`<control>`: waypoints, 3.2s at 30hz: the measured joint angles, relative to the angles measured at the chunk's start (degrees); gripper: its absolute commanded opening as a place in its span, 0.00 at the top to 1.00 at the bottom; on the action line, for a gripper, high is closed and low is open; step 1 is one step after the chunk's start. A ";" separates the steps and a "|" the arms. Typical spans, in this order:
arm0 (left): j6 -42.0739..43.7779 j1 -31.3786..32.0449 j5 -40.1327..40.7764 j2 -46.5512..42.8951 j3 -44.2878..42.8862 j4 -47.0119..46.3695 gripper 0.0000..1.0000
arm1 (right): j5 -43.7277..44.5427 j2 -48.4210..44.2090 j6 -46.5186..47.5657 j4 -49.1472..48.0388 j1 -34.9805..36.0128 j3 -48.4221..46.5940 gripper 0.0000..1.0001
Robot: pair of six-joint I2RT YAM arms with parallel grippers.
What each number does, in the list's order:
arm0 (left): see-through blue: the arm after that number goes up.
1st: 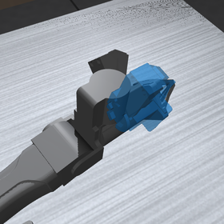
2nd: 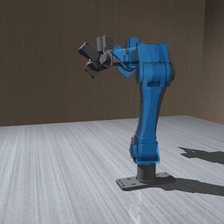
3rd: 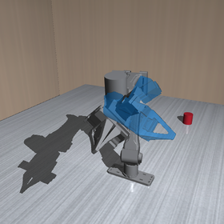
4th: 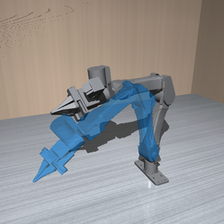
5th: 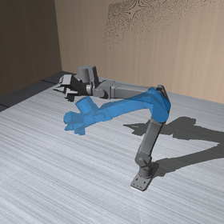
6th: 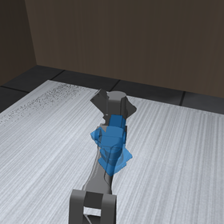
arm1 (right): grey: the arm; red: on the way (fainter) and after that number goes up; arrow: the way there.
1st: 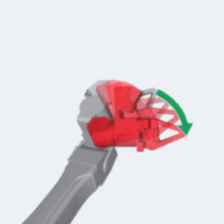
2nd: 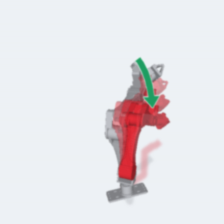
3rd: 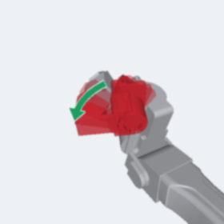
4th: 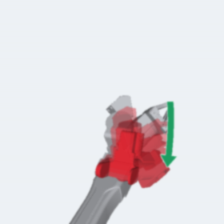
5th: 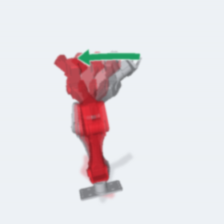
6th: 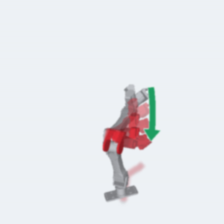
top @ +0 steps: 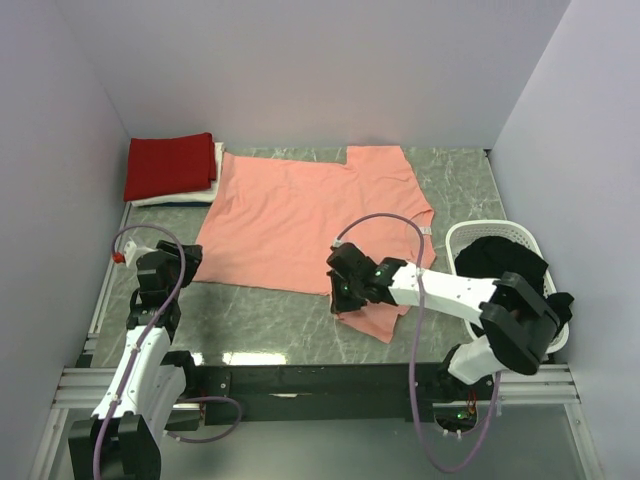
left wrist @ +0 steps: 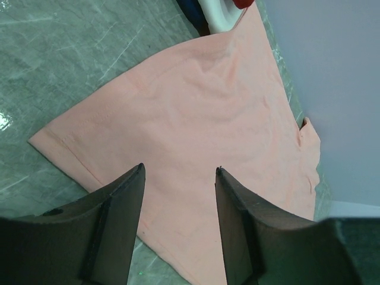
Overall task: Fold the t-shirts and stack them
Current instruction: Flatten the tshirt out, then fold the tshirt
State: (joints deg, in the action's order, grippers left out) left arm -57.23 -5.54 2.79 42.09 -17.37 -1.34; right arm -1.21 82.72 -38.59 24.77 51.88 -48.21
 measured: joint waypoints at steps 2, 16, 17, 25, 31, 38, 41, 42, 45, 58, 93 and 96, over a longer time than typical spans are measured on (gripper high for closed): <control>0.26 0.02 -0.11 0.00 0.00 0.02 0.44 | -3.23 2.01 0.04 -1.49 -1.40 -0.28 0.88; 0.52 1.01 0.85 -0.15 0.00 0.87 0.44 | -3.08 -23.19 -4.11 -1.20 -12.09 7.39 0.48; 0.50 1.20 1.46 -0.33 0.00 1.38 0.43 | -1.68 -27.02 -5.03 -0.61 -12.83 8.55 0.47; -0.46 3.45 8.00 -0.61 0.00 5.70 0.44 | 4.76 -48.19 -13.11 9.46 -16.04 20.94 0.47; -1.20 4.92 12.26 -0.61 0.26 6.82 0.44 | 2.89 -50.77 -16.74 10.88 -16.04 30.77 0.47; -2.47 5.05 16.37 0.61 0.48 8.50 0.42 | 1.57 -52.76 -19.08 11.65 -16.02 33.99 0.44; -3.10 5.05 17.99 1.11 0.48 9.40 0.41 | 0.92 -54.45 -19.74 11.45 -15.74 34.71 0.44; -3.48 5.05 18.43 1.36 0.48 9.64 0.41 | 0.46 -54.49 -20.06 11.15 -15.56 35.15 0.44; -3.98 5.90 19.67 2.23 0.48 9.94 0.41 | 0.00 -53.64 -21.31 9.33 -13.57 36.06 0.45; -5.64 7.06 22.51 8.46 -0.13 10.64 0.45 | 5.38 -49.57 -22.82 11.17 -9.75 32.98 1.00; -5.68 7.89 24.09 22.71 -8.33 9.60 0.99 | 11.78 -66.64 -19.43 26.18 -9.75 21.07 1.00; -6.08 7.96 24.15 14.78 -8.20 12.74 0.99 | 11.93 -68.65 -19.43 28.24 -9.75 19.23 1.00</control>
State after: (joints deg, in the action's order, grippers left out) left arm -63.31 2.42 26.94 56.86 -25.56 11.40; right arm 10.72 14.06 -58.02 53.01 42.13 -28.97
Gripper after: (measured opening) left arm 0.013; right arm 0.010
